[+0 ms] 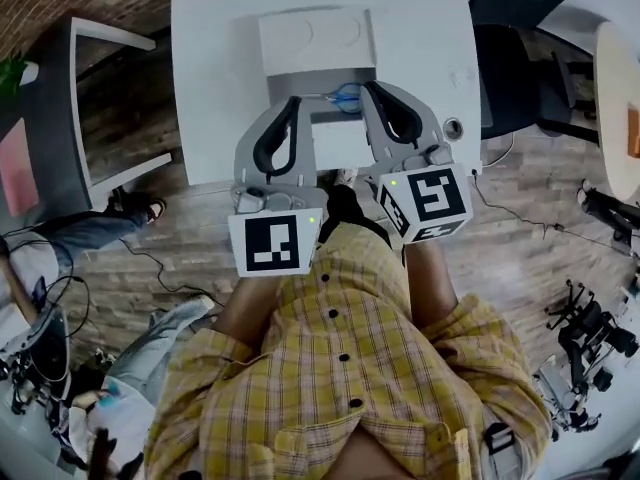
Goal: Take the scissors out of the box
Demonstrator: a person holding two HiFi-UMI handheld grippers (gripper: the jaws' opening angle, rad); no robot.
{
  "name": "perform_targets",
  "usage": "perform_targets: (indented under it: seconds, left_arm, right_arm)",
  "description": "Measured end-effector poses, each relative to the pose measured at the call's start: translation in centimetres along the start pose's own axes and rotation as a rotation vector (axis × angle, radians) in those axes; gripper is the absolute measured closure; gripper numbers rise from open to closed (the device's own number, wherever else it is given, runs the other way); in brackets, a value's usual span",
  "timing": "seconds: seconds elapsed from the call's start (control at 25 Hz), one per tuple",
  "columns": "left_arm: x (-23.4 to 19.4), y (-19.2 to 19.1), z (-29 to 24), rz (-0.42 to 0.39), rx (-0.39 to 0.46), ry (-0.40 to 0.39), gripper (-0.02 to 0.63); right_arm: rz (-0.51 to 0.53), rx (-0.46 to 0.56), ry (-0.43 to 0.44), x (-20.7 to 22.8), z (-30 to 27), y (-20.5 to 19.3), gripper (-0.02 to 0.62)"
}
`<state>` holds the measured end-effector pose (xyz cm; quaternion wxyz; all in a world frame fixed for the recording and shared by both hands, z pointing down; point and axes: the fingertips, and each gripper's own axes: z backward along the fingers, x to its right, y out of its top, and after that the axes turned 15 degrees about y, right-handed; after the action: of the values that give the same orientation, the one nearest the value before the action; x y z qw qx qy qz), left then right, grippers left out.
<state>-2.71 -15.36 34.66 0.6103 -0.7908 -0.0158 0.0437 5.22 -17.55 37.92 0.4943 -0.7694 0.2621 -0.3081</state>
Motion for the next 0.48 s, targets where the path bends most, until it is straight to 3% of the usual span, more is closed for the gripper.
perform_targets:
  seconds: [0.2, 0.48]
  left_arm:
    - [-0.5, -2.0, -0.6, 0.014, -0.052, 0.022, 0.603]
    - [-0.2, -2.9, -1.7, -0.008, -0.071, 0.021, 0.603]
  right_arm:
    - [-0.034, -0.092, 0.060, 0.5, -2.2, -2.9, 0.571]
    - [0.052, -0.290, 0.140, 2.2, -4.7, -8.0, 0.548]
